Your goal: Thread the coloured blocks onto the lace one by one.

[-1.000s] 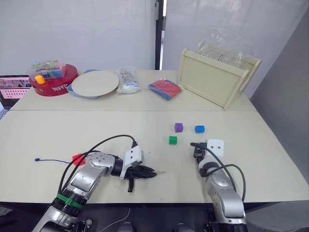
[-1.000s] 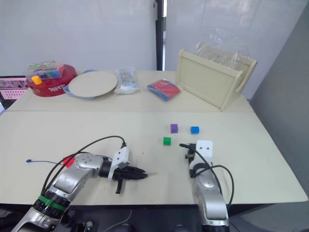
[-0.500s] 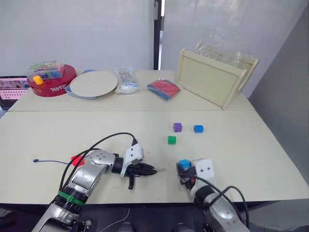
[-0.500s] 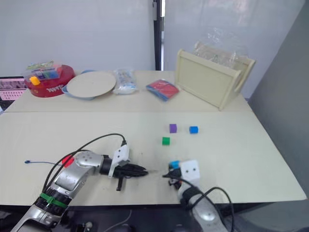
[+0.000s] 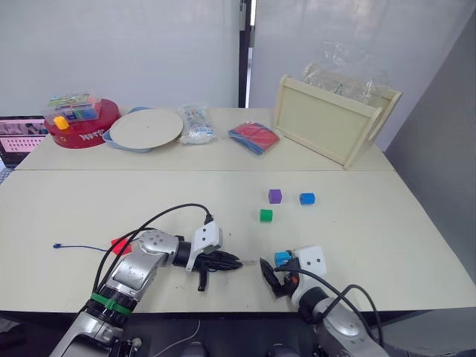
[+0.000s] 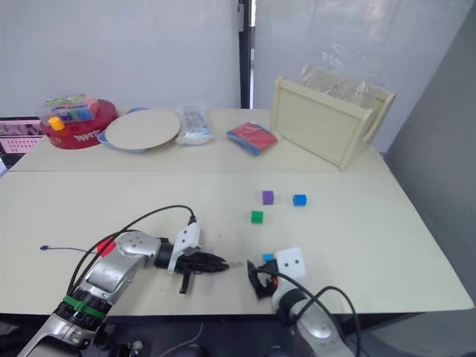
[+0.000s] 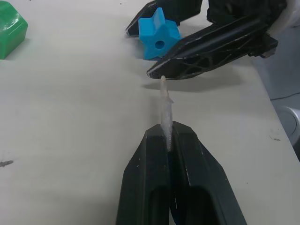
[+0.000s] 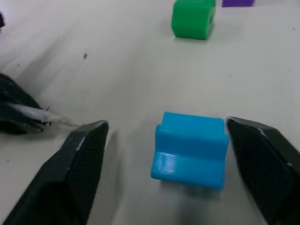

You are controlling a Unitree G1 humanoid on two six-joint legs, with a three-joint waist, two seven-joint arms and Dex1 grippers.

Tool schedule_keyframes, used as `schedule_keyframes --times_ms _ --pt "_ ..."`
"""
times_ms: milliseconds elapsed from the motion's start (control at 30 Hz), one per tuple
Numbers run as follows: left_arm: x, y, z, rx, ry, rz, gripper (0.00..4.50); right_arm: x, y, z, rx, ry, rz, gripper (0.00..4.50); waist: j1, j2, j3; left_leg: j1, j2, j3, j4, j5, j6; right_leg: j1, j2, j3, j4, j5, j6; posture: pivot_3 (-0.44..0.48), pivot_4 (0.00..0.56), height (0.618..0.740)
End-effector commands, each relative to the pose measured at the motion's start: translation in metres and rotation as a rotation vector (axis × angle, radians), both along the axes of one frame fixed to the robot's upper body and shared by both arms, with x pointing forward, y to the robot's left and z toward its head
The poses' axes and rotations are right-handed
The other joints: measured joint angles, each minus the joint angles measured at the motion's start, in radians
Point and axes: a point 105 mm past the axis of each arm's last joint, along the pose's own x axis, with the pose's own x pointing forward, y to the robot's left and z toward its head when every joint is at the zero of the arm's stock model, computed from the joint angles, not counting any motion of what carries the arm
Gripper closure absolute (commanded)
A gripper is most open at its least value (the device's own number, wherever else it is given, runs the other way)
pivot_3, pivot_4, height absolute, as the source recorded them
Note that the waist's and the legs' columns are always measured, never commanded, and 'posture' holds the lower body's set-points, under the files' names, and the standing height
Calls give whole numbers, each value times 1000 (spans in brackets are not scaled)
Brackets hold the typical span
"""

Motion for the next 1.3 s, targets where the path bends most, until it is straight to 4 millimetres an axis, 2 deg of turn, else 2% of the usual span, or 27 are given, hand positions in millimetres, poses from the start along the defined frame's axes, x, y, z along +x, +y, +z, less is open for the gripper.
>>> schedule_keyframes --times_ms 33,133,200,367,467,700,867,1000,1033,1300 --pt "0 -1 9 -14 -36 -7 4500 -10 2 28 -9 -55 177 15 -1 0 0 0 0 0 0 0 0 0 0 0 0 0 0 0 150 740" --pt "0 0 9 -24 -32 16 4500 -8 -8 33 -70 -15 381 15 -4 0 0 1 0 0 0 0 0 1 0 0 0 0 0 0 150 740" --pt "-1 0 7 -26 -29 23 4500 -3 -13 35 -83 -4 449 15 -4 0 0 2 0 0 0 0 0 2 0 0 0 0 0 0 150 740" --pt "-8 -2 7 -26 -22 28 4500 21 -23 30 -306 5 756 15 -4 0 0 3 0 0 0 0 1 3 0 0 -1 0 0 0 150 740" --pt "-9 -1 8 -26 -23 31 4500 22 -23 24 -400 11 924 15 -1 0 0 2 0 0 0 0 1 3 1 0 -2 0 0 0 150 740" --pt "-15 -4 11 -33 -20 40 4500 40 -27 15 -479 -26 1041 15 0 0 0 0 0 0 2 0 1 3 0 0 -4 0 0 0 150 740" --pt "-19 -2 11 -29 -13 50 4500 47 -27 10 -467 -49 1037 1523 0 0 0 0 0 0 2 0 1 3 0 0 -4 0 0 0 150 740" --pt "-20 -2 12 -25 -13 53 4500 42 -22 9 -433 -56 1040 2901 0 0 0 1 0 0 2 0 1 3 0 0 -3 0 0 0 150 740" --pt "-20 -2 12 -23 -14 54 4500 41 -20 9 -430 -55 1042 3133 0 0 0 1 0 0 2 0 1 3 0 0 -3 0 0 0 150 740" --pt "-18 -12 15 -11 -33 38 4500 24 4 4 -402 -32 1045 3133 1 0 0 1 0 0 3 0 1 3 0 0 -3 0 0 0 150 740"
